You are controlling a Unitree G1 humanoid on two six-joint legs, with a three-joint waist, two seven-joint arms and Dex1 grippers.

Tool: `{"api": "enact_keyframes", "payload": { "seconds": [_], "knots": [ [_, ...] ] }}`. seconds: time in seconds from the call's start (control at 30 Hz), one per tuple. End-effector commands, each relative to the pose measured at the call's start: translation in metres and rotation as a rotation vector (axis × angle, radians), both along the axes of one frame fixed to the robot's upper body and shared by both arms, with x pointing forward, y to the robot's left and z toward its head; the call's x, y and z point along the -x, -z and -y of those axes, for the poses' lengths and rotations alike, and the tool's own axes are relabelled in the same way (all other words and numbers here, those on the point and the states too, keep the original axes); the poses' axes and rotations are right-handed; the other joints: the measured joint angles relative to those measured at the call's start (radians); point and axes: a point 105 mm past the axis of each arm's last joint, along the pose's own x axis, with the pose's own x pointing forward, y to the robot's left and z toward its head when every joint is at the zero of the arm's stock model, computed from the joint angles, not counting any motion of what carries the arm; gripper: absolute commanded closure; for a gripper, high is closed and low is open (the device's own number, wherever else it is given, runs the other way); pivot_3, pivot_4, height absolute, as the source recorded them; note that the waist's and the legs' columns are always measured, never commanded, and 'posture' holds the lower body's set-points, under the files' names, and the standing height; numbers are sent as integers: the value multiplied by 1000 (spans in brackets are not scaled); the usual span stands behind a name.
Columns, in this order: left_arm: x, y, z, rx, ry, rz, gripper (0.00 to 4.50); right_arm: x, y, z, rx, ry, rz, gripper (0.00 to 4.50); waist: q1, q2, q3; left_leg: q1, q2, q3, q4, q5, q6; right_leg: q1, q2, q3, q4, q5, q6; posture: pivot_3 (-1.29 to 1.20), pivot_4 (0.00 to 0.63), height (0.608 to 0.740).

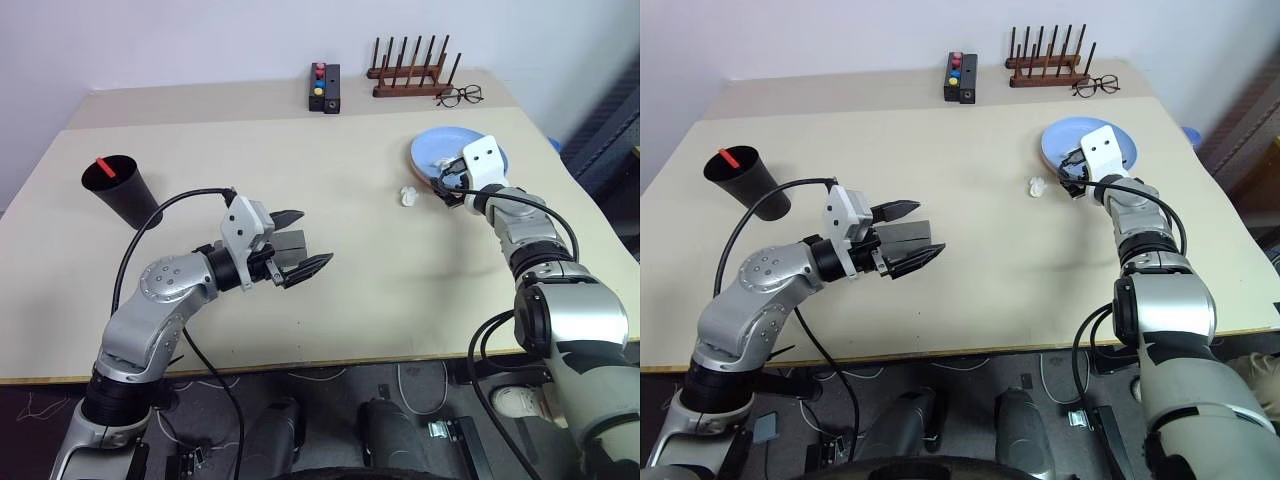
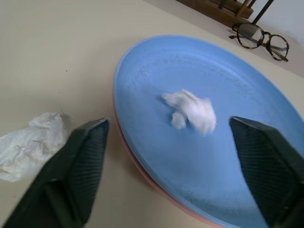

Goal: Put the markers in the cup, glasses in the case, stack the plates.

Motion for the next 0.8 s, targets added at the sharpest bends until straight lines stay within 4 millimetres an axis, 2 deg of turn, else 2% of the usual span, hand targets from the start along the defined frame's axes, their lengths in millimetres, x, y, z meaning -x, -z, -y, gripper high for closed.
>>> {"api": "enact_keyframes", "payload": {
  "seconds": [0.03,0.17,0.33,0.8],
  "knots": [
    [3,-10,-1,21,0,33,0,-5,-32,-5,-27,-41,92,373,0,0,0,0,0,0,0,0,0,0,0,0,0,0,0,0,150,740],
    [1,-10,-2,26,-7,31,0,0,-31,-23,-77,-193,76,373,0,0,0,0,0,0,0,0,0,0,0,0,0,0,0,0,150,740],
    [-3,-10,-4,29,-22,32,0,13,-9,-47,-121,-400,-14,373,-1,0,0,0,0,0,0,0,0,0,0,0,0,0,0,0,150,740],
    [-3,-17,-12,23,-70,53,0,16,27,-58,-138,-370,-108,373,0,0,0,0,0,0,0,0,0,0,0,0,0,0,0,0,150,740]
  ]
}}
